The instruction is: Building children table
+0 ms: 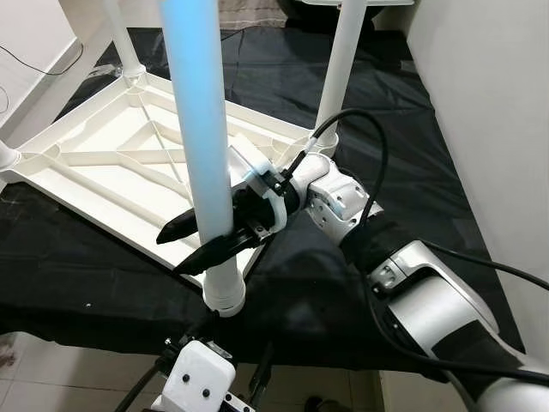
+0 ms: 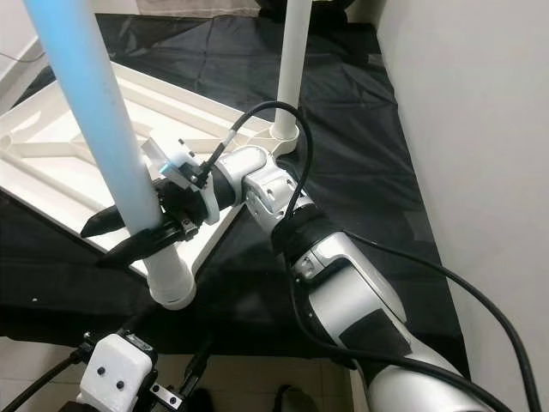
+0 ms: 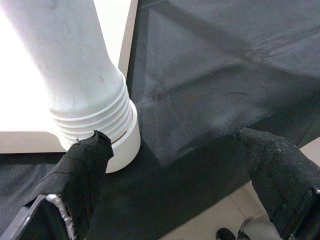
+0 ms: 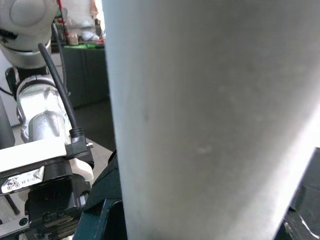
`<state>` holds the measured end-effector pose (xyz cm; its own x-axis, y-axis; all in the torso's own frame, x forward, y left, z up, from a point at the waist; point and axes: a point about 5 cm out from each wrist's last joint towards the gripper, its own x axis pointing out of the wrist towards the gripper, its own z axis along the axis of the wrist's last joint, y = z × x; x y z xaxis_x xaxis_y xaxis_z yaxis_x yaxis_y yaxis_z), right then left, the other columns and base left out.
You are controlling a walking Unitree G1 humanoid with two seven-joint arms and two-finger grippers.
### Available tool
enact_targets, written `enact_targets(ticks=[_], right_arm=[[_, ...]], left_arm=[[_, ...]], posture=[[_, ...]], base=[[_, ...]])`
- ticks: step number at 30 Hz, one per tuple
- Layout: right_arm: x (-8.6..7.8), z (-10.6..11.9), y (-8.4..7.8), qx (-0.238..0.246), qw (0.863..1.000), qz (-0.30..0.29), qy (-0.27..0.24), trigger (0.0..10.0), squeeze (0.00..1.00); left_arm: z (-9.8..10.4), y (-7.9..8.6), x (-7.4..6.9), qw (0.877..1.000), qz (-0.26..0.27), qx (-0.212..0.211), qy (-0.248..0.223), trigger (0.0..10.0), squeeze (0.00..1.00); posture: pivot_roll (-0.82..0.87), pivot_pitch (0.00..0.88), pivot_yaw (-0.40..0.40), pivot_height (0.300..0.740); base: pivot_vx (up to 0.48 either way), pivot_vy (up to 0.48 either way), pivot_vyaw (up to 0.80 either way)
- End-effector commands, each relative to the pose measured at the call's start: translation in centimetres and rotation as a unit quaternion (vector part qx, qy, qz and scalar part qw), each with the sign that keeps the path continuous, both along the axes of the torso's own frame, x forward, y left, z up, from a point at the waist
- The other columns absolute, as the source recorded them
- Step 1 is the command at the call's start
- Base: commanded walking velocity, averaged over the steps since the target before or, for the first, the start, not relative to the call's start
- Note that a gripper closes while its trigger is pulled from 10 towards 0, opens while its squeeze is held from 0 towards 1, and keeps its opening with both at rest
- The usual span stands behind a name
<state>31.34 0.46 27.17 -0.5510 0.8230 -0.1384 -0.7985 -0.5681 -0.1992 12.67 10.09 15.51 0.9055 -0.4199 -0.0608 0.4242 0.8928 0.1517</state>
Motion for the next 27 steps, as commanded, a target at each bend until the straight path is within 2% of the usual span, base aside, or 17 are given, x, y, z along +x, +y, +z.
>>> enact_targets(ticks=[1,10,18,20,21,23,24,25,26,27], right_arm=[[-0.1,-3.6,0.1,-0.068,0.998,-0.007,0.005,10.0,0.0],[0.0,-3.7,-0.5,-0.058,0.997,-0.055,-0.009,10.0,0.0],[0.3,-4.2,-0.2,-0.087,0.987,-0.133,-0.017,10.0,0.0],[0.9,-4.7,-0.1,-0.119,0.974,-0.19,-0.024,10.0,0.0],[0.9,-4.7,-0.1,-0.119,0.974,-0.19,-0.024,10.0,0.0],[1.7,-4.8,0.1,-0.135,0.957,-0.256,-0.016,10.0,0.0],[1.7,-4.8,0.1,-0.135,0.957,-0.256,-0.016,10.0,0.0],[2.8,-4.8,0.2,-0.129,0.939,-0.318,-0.003,10.0,0.0],[3.2,-4.7,0.2,-0.126,0.931,-0.343,0.001,10.0,0.0],[3.2,-4.7,0.2,-0.126,0.931,-0.343,0.001,10.0,0.0]], left_arm=[[-0.4,-0.1,-0.1,1.0,0.001,0.003,0.008,10.0,0.0],[-0.5,-0.1,-0.1,1.0,0.0,0.004,0.007,10.0,0.0],[-0.5,-0.1,-0.1,1.0,0.0,0.004,0.005,10.0,0.0],[-0.5,-0.1,-0.1,1.0,0.001,0.005,0.004,10.0,0.0],[-0.5,-0.1,-0.1,1.0,0.001,0.005,0.004,10.0,0.0],[-0.4,0.0,-0.1,1.0,0.0,0.006,0.003,10.0,0.0],[-0.4,0.0,-0.1,1.0,0.0,0.006,0.003,10.0,0.0],[-0.4,0.0,0.0,1.0,0.0,0.007,0.001,10.0,0.0],[-0.4,0.0,0.0,1.0,0.0,0.007,0.001,10.0,0.0],[-0.4,0.0,0.0,1.0,0.0,0.007,0.001,10.0,0.0]], posture=[[0.07,0.258,-0.043,0.734],[0.07,0.246,-0.04,0.734],[0.07,0.238,-0.043,0.734],[0.07,0.237,-0.042,0.734],[0.07,0.237,-0.042,0.734],[0.07,0.237,-0.042,0.734],[0.07,0.237,-0.042,0.734],[0.06,0.233,-0.044,0.734],[0.06,0.233,-0.044,0.734],[0.06,0.233,-0.044,0.734]], base=[[0.0,0.0,0.0],[0.0,0.0,0.0],[0.0,0.0,0.0],[0.0,0.0,0.0],[0.0,0.0,0.0],[0.0,0.0,0.0],[0.0,0.0,0.0],[0.0,0.0,0.0],[0.0,0.0,0.0],[0.0,0.0,0.0]])
